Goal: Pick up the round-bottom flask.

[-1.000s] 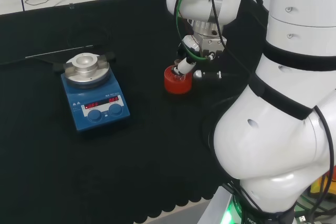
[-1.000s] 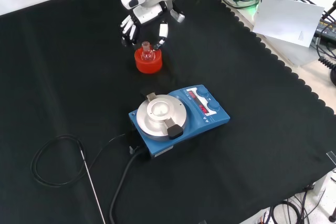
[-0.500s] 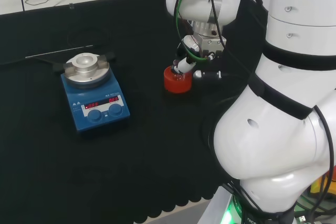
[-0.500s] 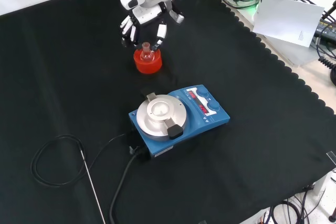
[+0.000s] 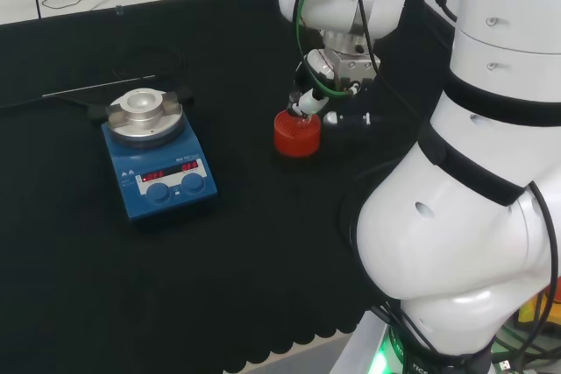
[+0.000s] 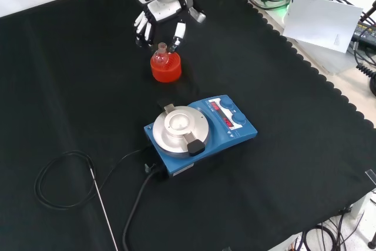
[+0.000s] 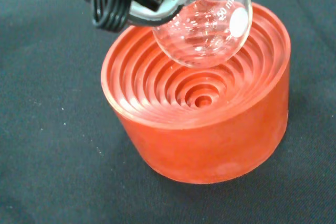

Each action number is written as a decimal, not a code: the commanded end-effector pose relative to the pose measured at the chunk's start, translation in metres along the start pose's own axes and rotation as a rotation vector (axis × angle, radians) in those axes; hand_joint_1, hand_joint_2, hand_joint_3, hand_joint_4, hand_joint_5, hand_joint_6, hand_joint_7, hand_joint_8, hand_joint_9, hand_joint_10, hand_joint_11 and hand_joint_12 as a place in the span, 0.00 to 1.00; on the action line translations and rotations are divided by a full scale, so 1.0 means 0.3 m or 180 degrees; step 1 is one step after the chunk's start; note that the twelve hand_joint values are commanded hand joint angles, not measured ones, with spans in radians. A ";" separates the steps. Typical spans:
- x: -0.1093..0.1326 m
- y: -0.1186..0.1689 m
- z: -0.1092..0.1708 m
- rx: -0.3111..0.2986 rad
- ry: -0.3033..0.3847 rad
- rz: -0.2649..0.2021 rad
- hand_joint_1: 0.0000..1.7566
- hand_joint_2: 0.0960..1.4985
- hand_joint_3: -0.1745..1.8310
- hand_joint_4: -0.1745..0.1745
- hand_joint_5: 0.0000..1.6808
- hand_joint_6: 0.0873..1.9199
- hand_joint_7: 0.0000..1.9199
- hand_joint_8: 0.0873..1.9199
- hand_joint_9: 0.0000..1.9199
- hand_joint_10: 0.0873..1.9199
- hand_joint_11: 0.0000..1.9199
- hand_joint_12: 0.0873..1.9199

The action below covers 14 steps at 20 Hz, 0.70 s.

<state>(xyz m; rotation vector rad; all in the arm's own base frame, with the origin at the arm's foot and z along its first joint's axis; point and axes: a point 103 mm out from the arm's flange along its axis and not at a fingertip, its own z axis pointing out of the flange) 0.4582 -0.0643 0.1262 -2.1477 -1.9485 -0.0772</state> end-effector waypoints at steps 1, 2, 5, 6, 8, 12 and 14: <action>0.012 -0.024 -0.051 0.0006 -0.0011 0.0010 0.64 0.43 0.44 0.64 0.69 0.45 0.30 0.33 0.40 0.27 0.26 0.65; 0.024 -0.035 -0.080 0.0001 -0.0025 0.0005 0.64 0.42 0.44 0.64 0.69 0.45 0.30 0.33 0.40 0.27 0.27 0.65; 0.056 -0.063 -0.138 -0.0054 -0.0049 -0.0033 0.64 0.42 0.44 0.63 0.69 0.45 0.30 0.33 0.40 0.27 0.27 0.65; 0.065 -0.070 -0.149 -0.0067 -0.0062 -0.0042 0.64 0.42 0.44 0.63 0.69 0.45 0.29 0.33 0.40 0.27 0.27 0.65; 0.086 -0.081 -0.170 -0.0069 -0.0093 -0.0066 0.64 0.42 0.44 0.63 0.69 0.45 0.29 0.33 0.40 0.27 0.27 0.65; 0.127 -0.102 -0.212 -0.0085 -0.0150 -0.0101 0.64 0.42 0.44 0.63 0.69 0.45 0.29 0.33 0.40 0.27 0.27 0.65; 0.146 -0.109 -0.229 -0.0094 -0.0173 -0.0119 0.64 0.42 0.44 0.63 0.69 0.45 0.29 0.33 0.40 0.27 0.27 0.65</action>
